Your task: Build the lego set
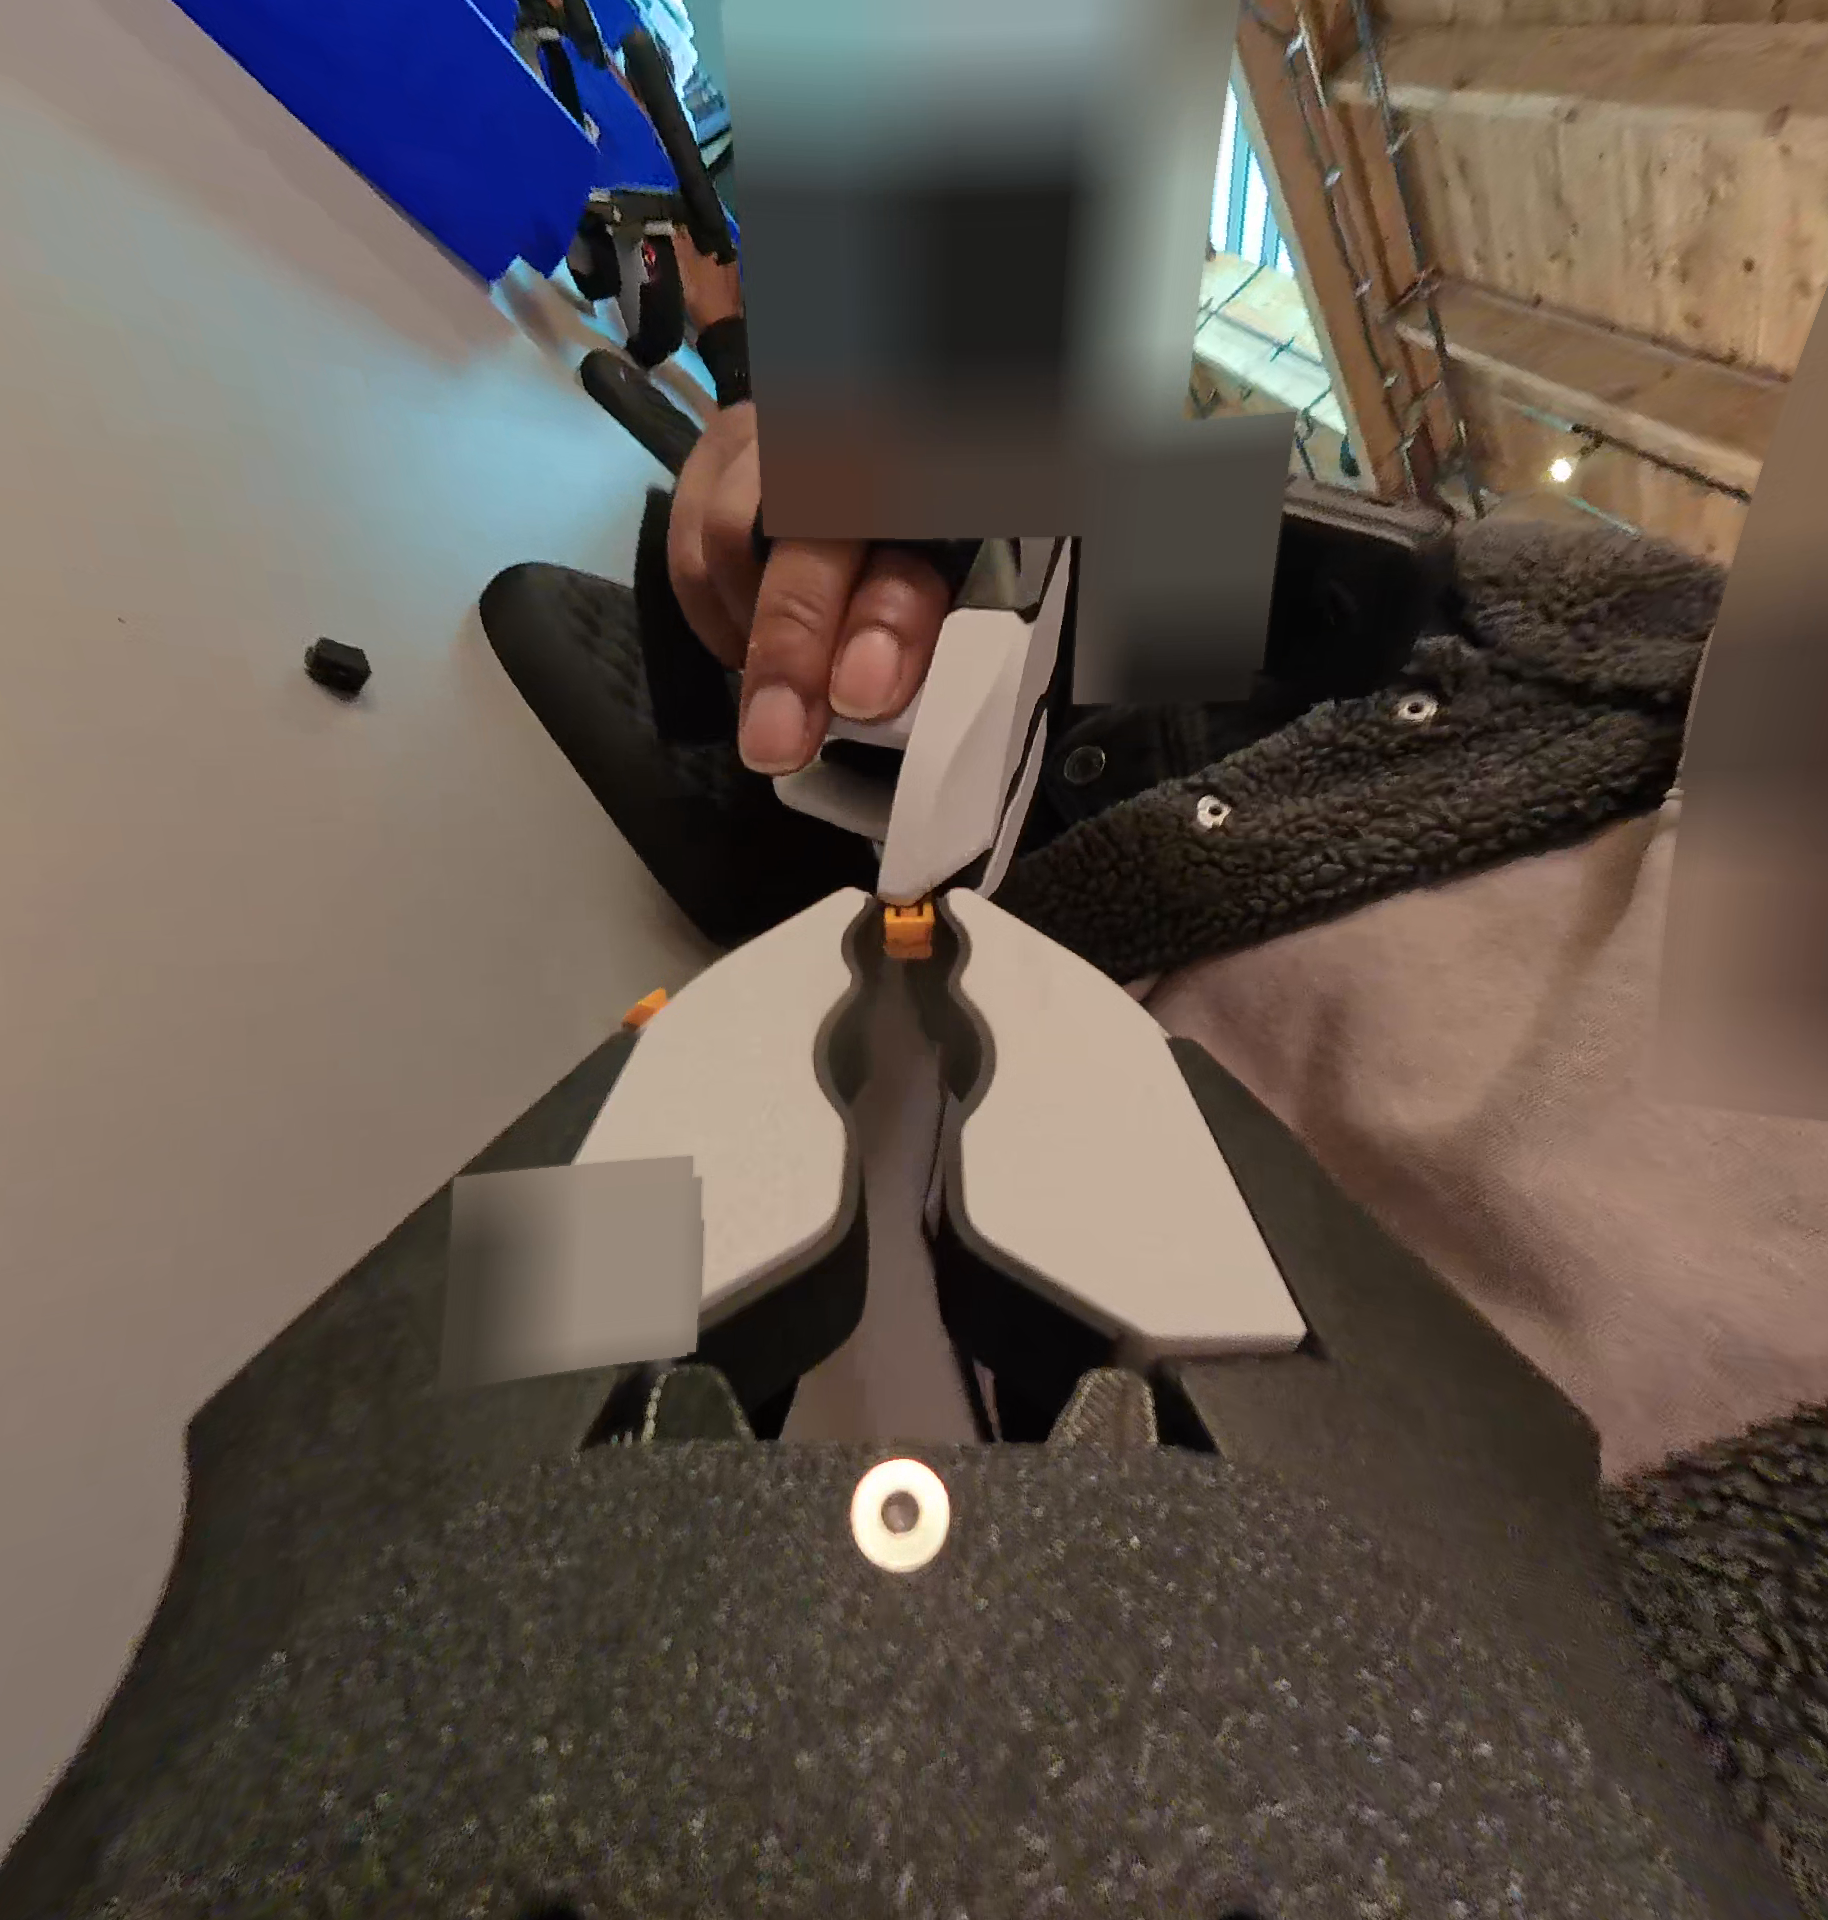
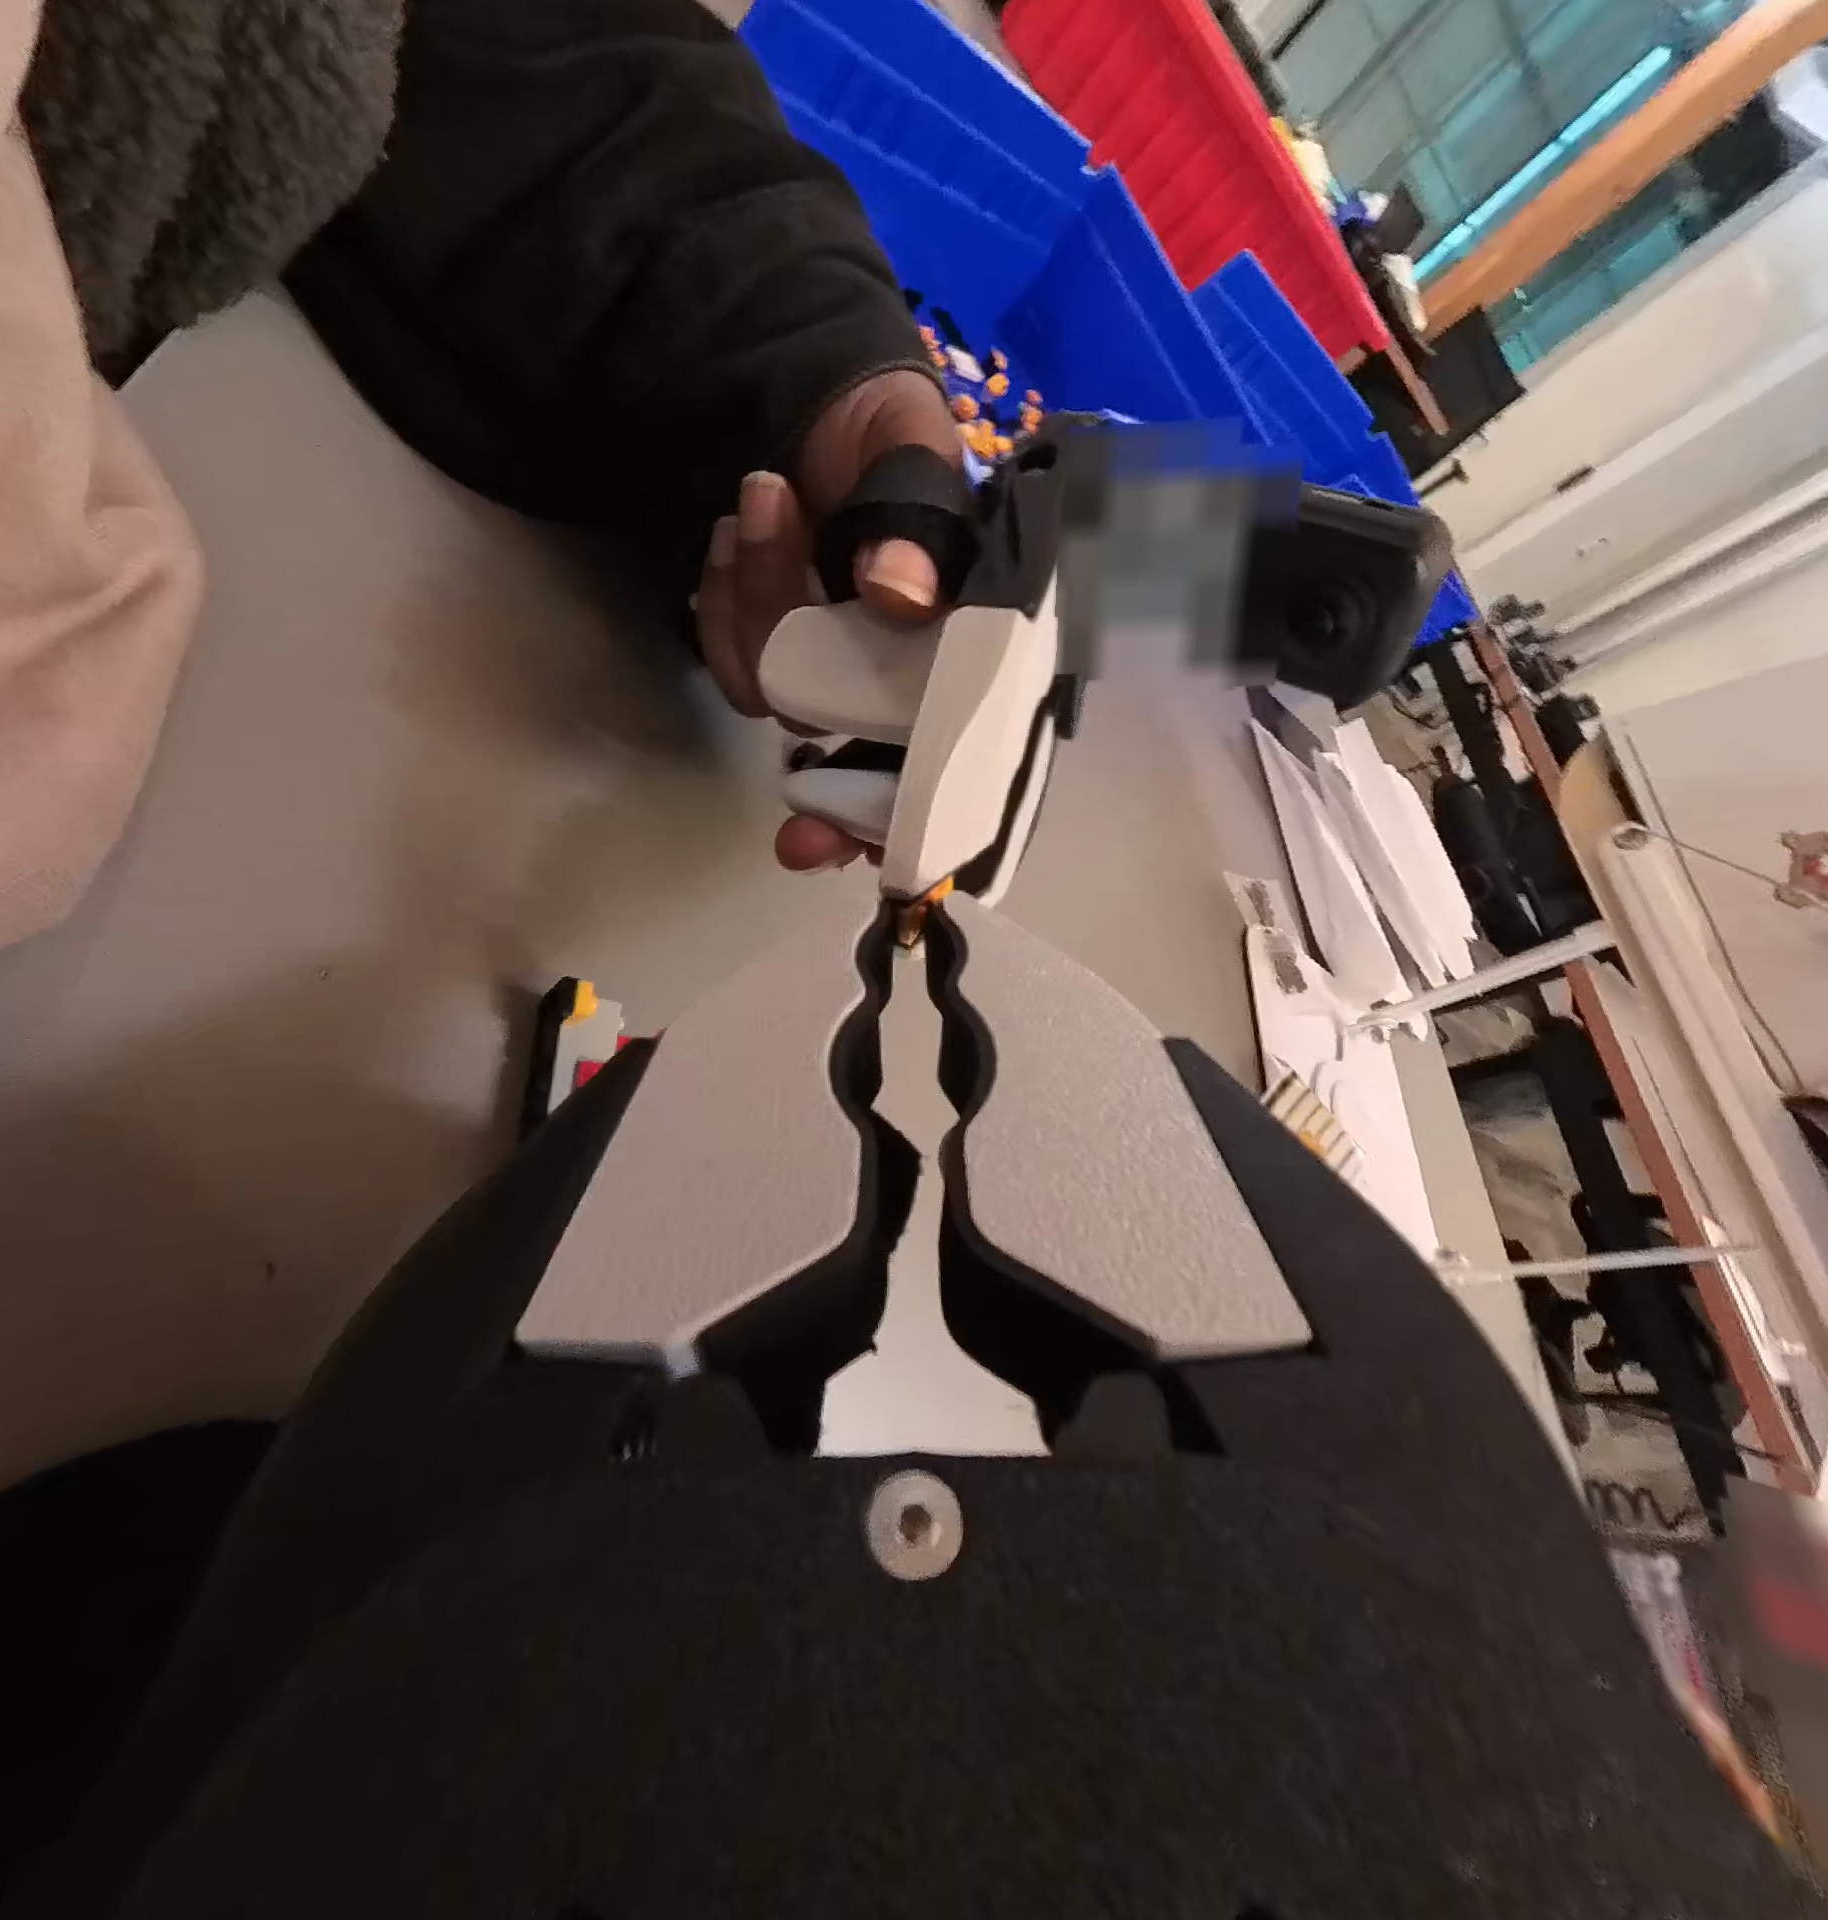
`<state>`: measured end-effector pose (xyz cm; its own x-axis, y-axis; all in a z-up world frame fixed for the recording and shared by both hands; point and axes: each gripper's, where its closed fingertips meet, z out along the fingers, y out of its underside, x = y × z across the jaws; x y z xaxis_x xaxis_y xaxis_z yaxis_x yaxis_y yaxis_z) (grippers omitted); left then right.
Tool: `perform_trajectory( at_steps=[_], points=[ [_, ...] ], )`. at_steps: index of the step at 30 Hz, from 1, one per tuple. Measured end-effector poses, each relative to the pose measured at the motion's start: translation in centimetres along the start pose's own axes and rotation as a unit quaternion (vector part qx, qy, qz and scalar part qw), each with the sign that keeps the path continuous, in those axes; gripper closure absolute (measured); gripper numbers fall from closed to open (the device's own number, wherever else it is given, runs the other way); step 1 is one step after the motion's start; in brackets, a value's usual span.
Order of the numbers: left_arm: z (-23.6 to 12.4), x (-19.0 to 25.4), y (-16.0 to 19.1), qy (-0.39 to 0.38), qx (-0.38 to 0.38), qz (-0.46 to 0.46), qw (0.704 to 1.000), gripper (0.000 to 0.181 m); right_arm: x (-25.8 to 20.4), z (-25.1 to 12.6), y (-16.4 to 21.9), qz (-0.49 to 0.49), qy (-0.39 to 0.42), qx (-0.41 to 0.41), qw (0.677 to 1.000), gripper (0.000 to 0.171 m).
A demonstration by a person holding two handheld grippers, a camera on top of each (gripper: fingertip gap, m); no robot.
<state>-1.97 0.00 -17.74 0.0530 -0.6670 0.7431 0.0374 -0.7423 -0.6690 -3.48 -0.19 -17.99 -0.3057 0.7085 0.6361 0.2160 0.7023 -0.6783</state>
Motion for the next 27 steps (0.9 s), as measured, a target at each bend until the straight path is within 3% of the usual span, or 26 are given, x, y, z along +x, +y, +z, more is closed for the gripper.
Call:
perform_trajectory(
  at_steps=[10, 27],
  points=[
    [-1.6, -0.5, -2.9, -0.008, 0.102, -0.019, 0.995, 0.172, 3.2, -0.3, 0.6, 0.054, 0.17, 0.005, 0.984, 0.166],
    [-1.7, -0.7, -4.0, -0.048, 0.158, -0.001, 0.986, 0.171, 4.8, 0.2, 0.9, 0.089, 0.239, -0.013, 0.967, 0.167]
  ],
)
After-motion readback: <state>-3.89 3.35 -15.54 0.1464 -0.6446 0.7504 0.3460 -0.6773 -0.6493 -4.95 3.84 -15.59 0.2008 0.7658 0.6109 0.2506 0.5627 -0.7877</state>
